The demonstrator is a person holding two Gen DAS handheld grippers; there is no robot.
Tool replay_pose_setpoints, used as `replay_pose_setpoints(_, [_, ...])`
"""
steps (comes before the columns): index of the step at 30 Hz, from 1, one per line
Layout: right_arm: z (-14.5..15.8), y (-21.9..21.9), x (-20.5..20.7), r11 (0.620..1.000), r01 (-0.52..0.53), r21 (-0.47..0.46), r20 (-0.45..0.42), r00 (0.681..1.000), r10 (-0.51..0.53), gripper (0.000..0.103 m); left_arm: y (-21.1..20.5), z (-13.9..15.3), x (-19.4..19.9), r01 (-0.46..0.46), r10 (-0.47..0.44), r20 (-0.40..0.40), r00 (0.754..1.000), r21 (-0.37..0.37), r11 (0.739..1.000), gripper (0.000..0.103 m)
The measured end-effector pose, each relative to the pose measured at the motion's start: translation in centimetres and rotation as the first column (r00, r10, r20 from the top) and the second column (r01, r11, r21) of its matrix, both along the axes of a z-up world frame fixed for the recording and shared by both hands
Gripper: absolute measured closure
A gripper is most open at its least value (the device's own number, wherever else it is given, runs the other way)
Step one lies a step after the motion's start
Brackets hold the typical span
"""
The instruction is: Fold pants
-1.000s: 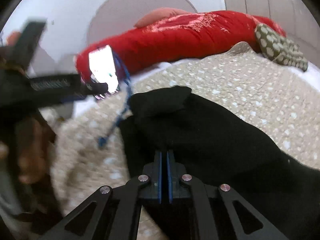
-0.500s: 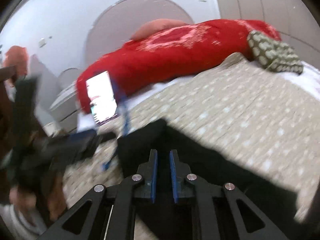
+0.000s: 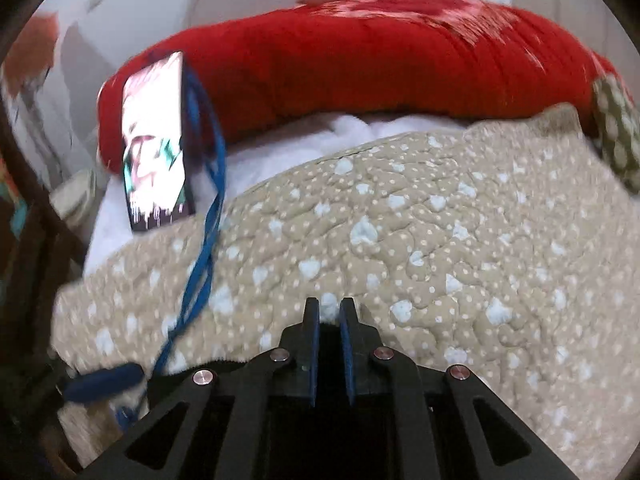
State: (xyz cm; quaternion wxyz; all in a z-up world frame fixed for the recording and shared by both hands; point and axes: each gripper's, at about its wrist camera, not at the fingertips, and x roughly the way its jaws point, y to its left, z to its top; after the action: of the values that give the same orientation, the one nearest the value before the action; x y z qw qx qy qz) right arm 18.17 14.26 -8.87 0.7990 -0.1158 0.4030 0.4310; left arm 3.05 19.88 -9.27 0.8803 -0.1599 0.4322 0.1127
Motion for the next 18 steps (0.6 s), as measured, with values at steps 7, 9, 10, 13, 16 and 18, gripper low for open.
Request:
replay_pose_setpoints(7, [2.7,-14.0,-5.8,0.967,0.237,0.088,0.053,0.969,-0.243,0.088,-1.0,2.6,-1.0,0.01,-0.011,0.065,0.998,0.007,1.0,0.037])
replay_pose_setpoints(9, [2.2,-19.0,-7.7,0.928,0.37,0.047,0.094,0.923,-0.373,0.077,-2.3,3.0,-1.0,0.04,-0.041,0.074,0.996,0.014,0.999,0.037])
replay_pose_setpoints(10, [1.9,-21.2,-8.5,0.891,0.454,0.016,0.126,0.883,-0.452,0.073,-3.1,3.1,-0.8,0.059,-0.06,0.074,0.995,0.015,0.998,0.037])
replay_pose_setpoints(13, [1.8,-29.1,-10.2,0.752,0.659,0.017,0.15,0.742,-0.653,0.071,-5.7,2.9,-0.1,0.119,-0.12,0.061,0.991,0.018,0.993,0.037])
replay_pose_setpoints(16, [1.8,-34.4,-9.9,0.638,0.77,0.0,0.141,0.632,-0.762,0.066,-8.5,3.0,0.6,0.17,-0.171,0.064,0.983,0.026,0.985,0.037])
replay_pose_setpoints(18, [2.1,-35.6,-8.9,0.625,0.78,0.009,0.114,0.621,-0.776,0.062,-10.3,2.9,0.9,0.203,-0.205,0.057,0.977,0.045,0.978,0.037])
